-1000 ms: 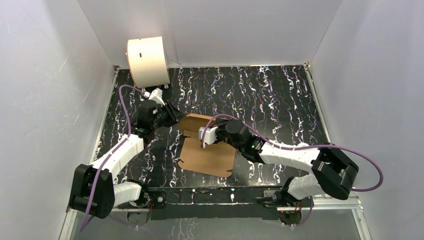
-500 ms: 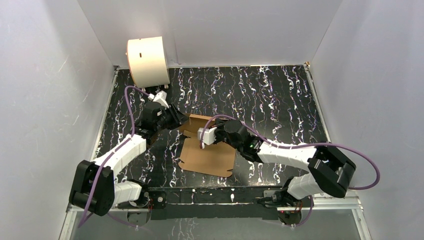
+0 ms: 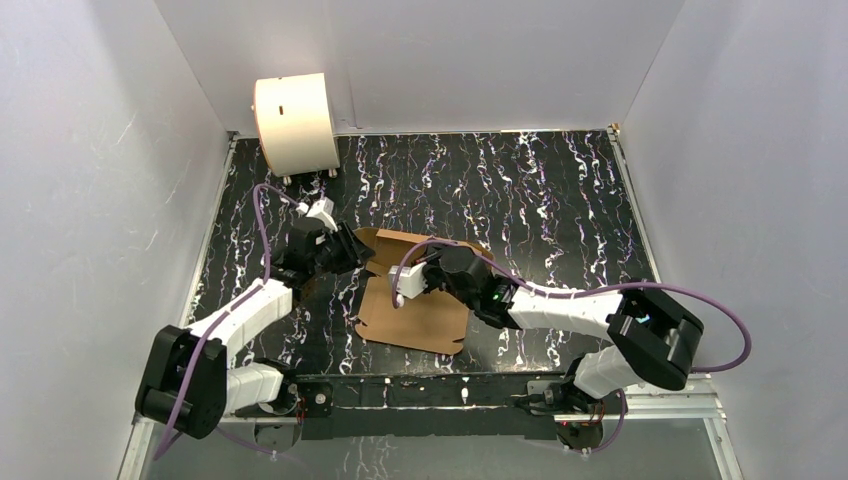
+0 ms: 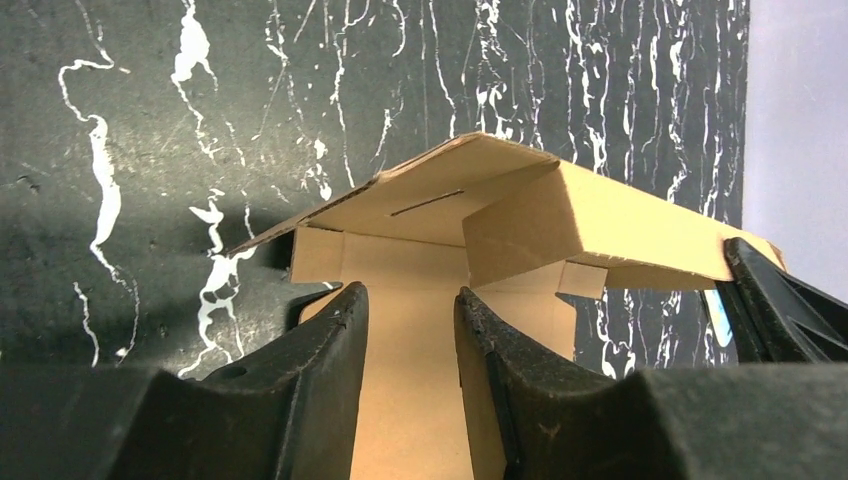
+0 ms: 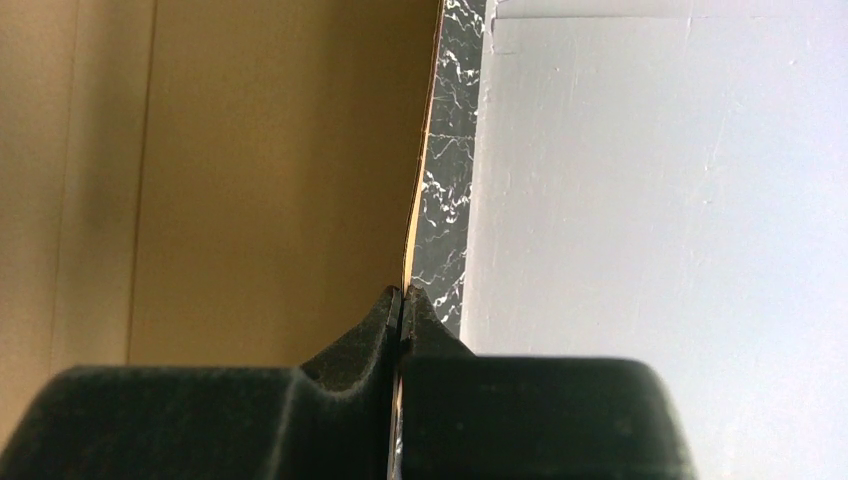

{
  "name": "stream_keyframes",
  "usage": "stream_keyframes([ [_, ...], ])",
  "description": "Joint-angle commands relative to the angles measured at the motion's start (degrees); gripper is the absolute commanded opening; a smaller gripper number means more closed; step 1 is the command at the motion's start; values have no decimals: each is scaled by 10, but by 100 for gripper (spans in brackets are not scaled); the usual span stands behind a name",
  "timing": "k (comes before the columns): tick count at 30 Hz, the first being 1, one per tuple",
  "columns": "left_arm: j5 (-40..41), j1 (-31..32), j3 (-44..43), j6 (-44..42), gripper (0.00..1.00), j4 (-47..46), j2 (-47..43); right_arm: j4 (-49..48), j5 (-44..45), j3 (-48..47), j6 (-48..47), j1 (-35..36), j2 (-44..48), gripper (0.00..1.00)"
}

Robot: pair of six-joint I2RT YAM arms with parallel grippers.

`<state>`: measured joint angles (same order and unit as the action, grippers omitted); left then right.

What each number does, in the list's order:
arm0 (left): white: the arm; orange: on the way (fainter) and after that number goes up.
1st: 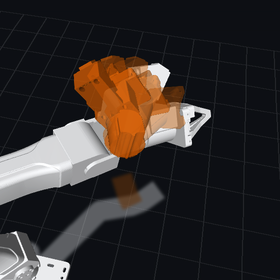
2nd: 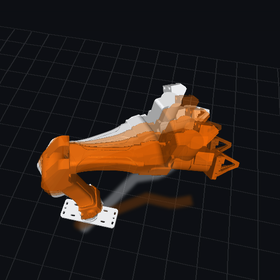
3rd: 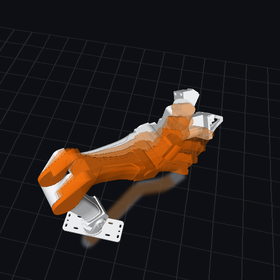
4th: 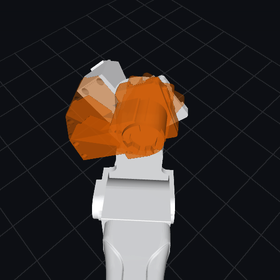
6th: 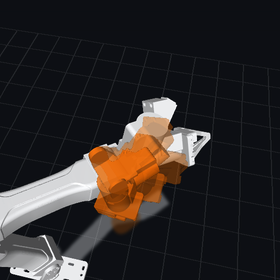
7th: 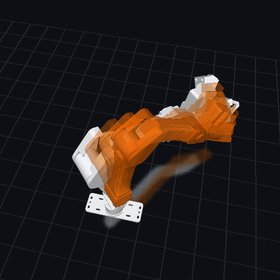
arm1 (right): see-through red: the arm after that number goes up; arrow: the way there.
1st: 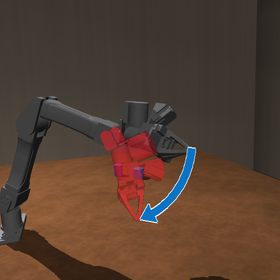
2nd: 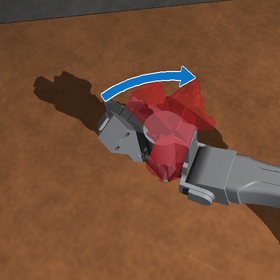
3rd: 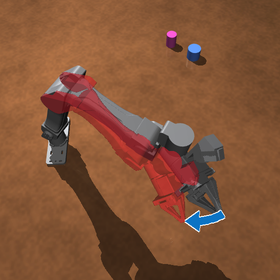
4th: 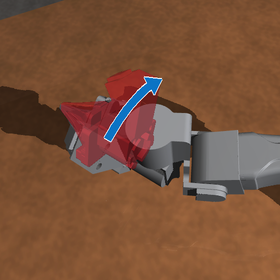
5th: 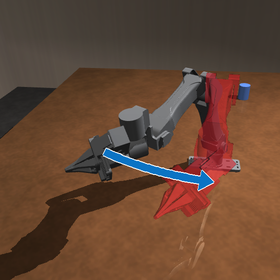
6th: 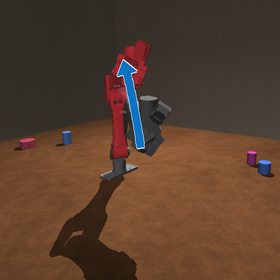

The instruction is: Fold the paper box

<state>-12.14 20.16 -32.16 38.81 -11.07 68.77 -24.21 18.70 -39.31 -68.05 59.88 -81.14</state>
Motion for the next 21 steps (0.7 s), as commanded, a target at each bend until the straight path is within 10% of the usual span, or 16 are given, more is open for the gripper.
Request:
stream_keyframes([
  [1, 29, 3, 11, -11, 37, 17, -32, -1, 12, -11, -23, 13, -13, 0],
  [21, 34, 6, 47, 10, 43, -64, 53, 0, 21, -12, -31, 22, 3, 0],
])
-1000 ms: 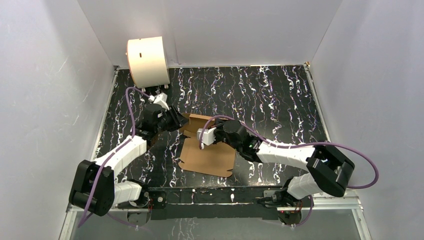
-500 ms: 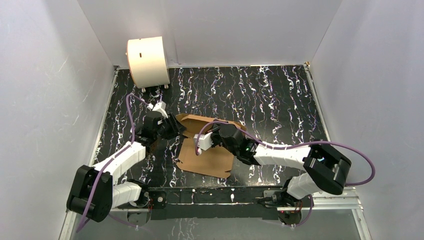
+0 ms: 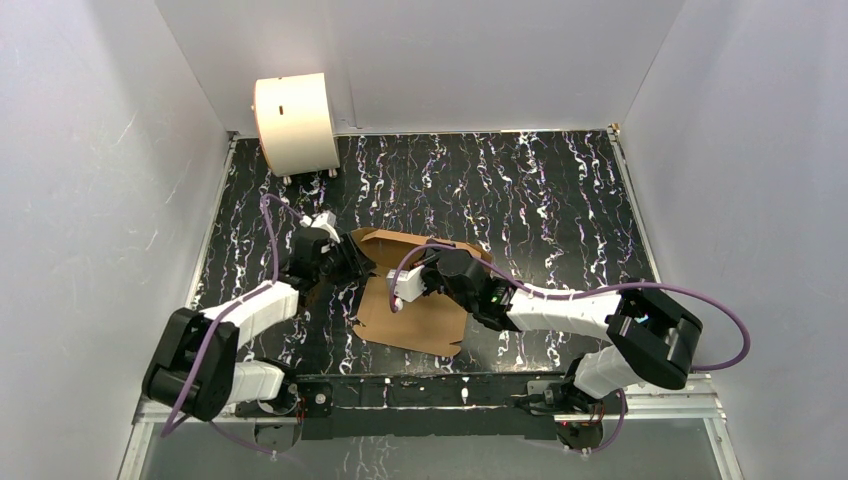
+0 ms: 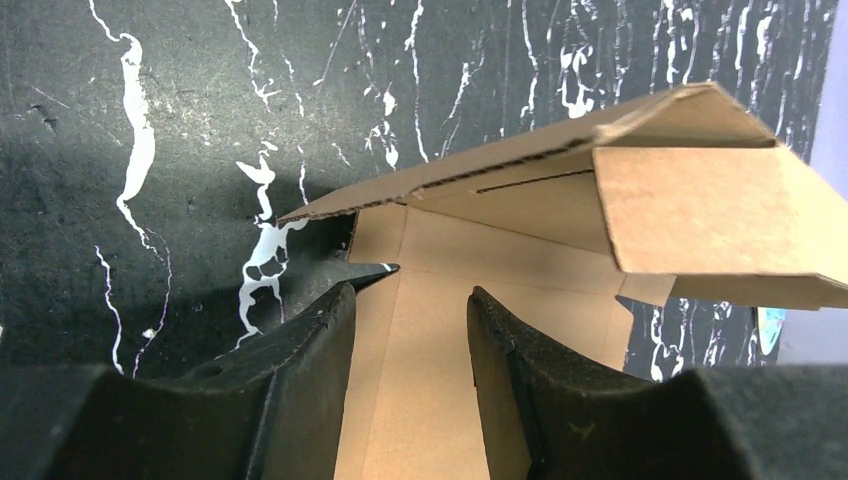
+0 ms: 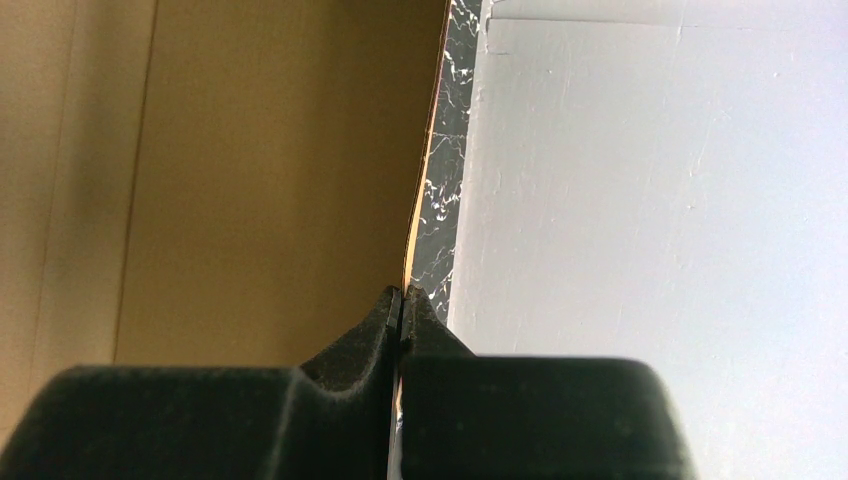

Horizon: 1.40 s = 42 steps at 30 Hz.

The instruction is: Fold the paper box

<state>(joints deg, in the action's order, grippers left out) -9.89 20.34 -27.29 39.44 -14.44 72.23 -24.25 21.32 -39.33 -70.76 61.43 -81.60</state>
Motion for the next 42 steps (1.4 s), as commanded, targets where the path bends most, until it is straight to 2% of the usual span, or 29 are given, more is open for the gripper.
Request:
stream_keyframes([
  [1, 19, 4, -5, 4, 43, -30, 26, 0, -6, -12, -3, 6, 7, 0],
  [7, 34, 3, -4, 8, 44, -65, 69, -1, -7, -12, -5, 6, 9, 0],
  [11, 2, 8, -3, 1, 42, -105, 92, -2, -7, -12, -4, 6, 7, 0],
  [21, 6, 57, -7, -37, 32, -132, 74, -8, -5, -14, -5, 6, 0, 0],
  [30, 13, 76, 13, -69, 33, -144, 71, -12, 1, -9, -9, 6, -4, 0],
  [42, 107, 72, -8, -76, 40, -21, -53, -15, -2, -1, -9, 6, 9, 0],
])
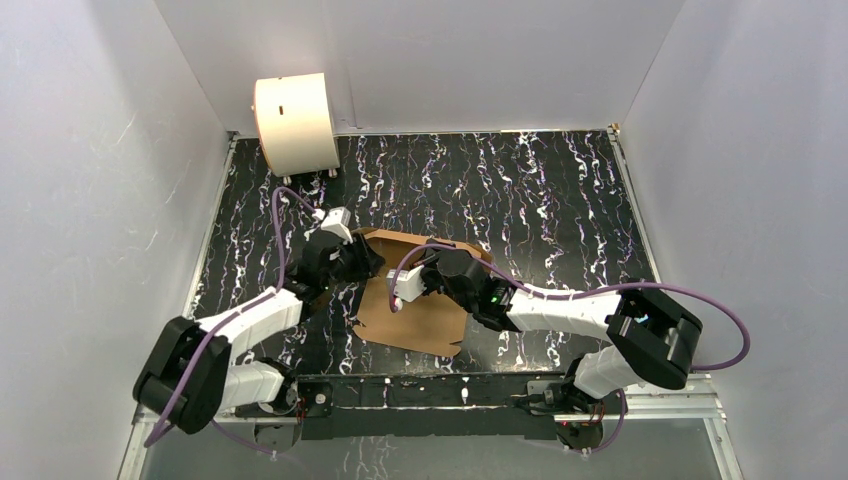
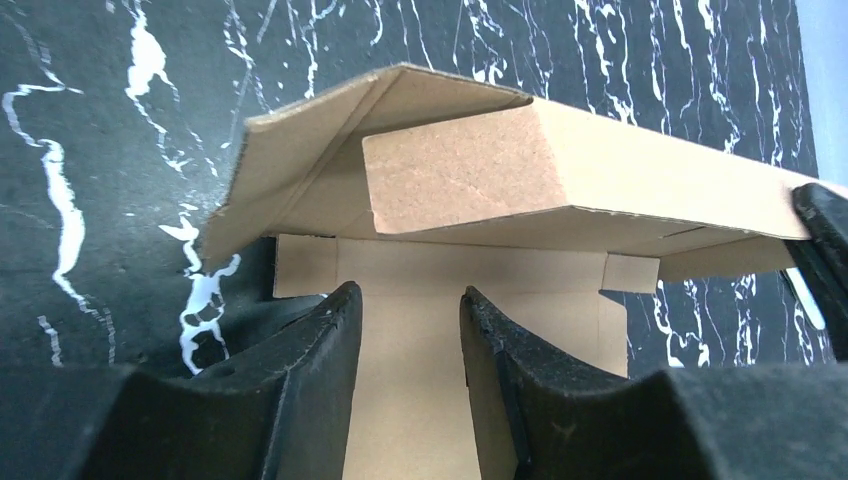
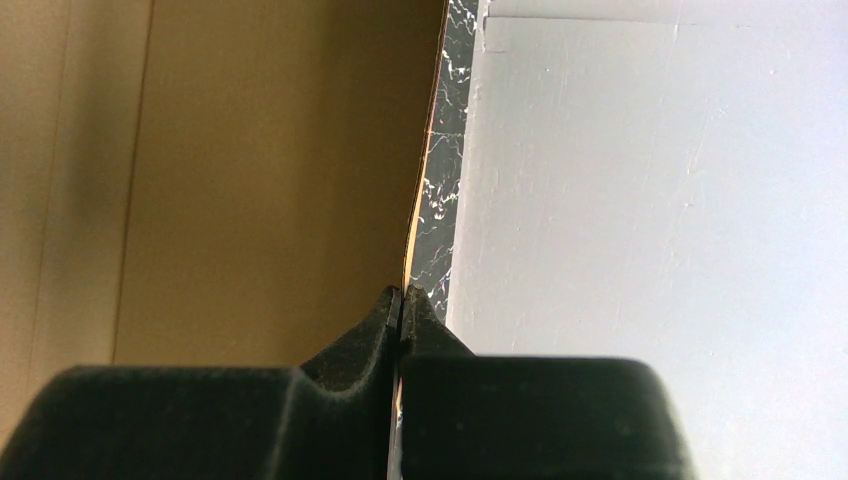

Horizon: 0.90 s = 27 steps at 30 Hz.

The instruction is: Fold the paper box

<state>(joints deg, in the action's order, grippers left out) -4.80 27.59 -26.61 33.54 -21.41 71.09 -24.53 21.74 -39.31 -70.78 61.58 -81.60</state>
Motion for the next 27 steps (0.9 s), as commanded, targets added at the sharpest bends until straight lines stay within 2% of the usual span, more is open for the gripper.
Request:
stream_keyframes([
  [1, 67, -4, -16, -18, 40, 58, -47, -11, -6, 0, -10, 5, 10, 0],
  [6, 51, -56, 2, -14, 40, 64, -81, -9, -4, 1, -14, 4, 13, 0],
  [11, -1, -108, 26, -25, 40, 11, -108, -13, -6, 0, -15, 3, 12, 0],
  [16, -87, -154, 65, -56, 43, -119, -83, -13, -5, 0, -14, 1, 8, 0],
  [22, -145, -183, 80, -87, 43, -195, -51, -12, -7, 2, -16, 2, 14, 0],
  [27, -184, -186, 69, -117, 43, -220, -8, -9, -7, -2, -18, 2, 10, 0],
])
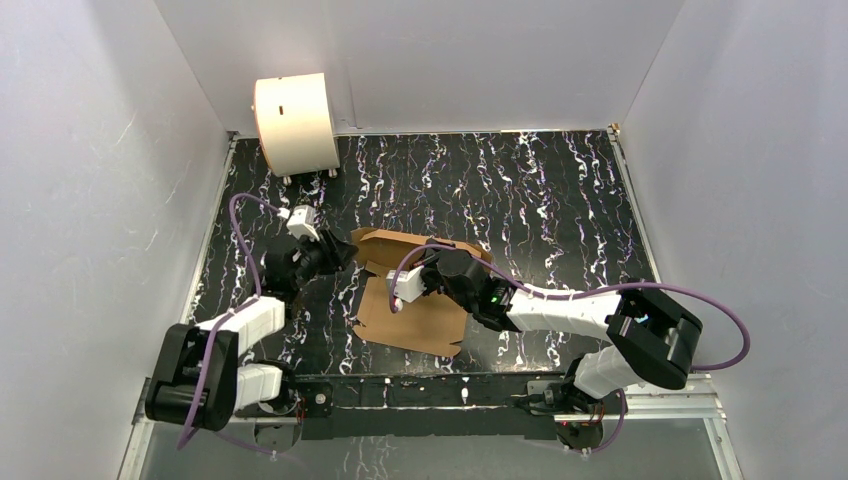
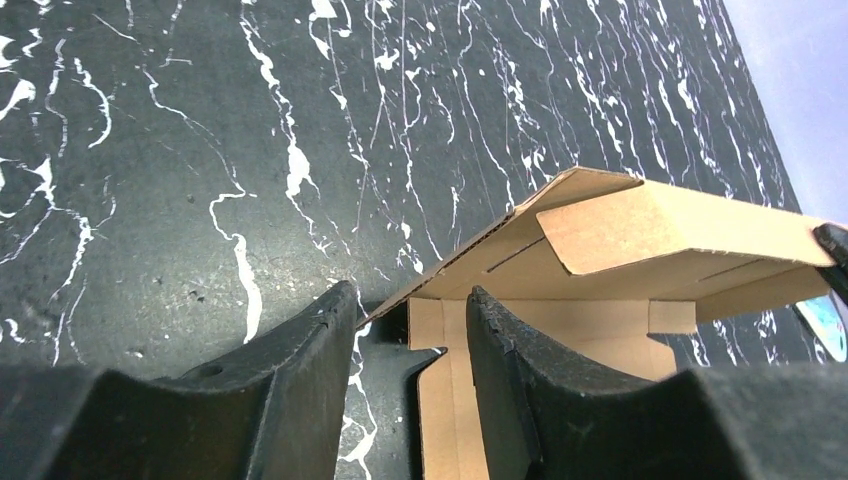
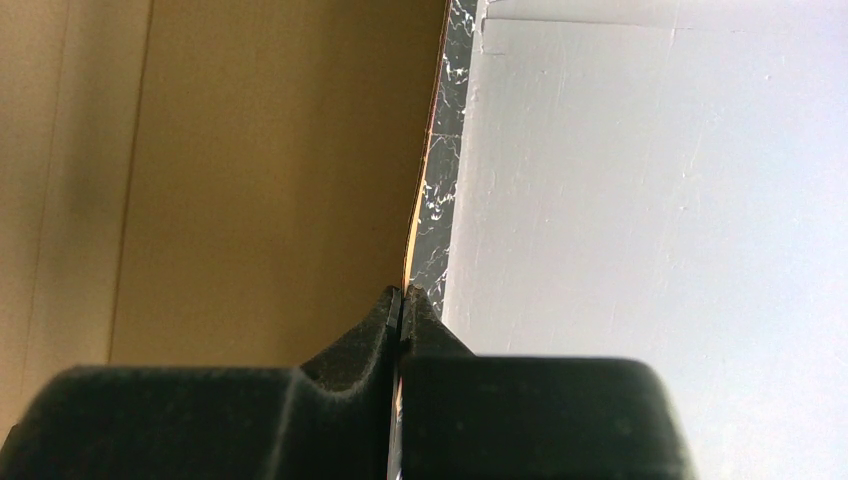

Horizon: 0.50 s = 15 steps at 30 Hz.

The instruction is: Fold the paper box

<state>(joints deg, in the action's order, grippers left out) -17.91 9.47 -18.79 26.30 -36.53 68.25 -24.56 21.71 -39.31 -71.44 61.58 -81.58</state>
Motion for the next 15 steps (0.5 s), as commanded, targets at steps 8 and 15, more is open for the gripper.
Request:
stream_keyframes([
  [8, -86, -5, -26, -104, 32, -92, 62, -10, -11, -4, -11, 2, 8, 0],
  [15, -95, -4, -4, -120, 10, -108, 36, -10, -5, -11, -16, 2, 0, 0],
])
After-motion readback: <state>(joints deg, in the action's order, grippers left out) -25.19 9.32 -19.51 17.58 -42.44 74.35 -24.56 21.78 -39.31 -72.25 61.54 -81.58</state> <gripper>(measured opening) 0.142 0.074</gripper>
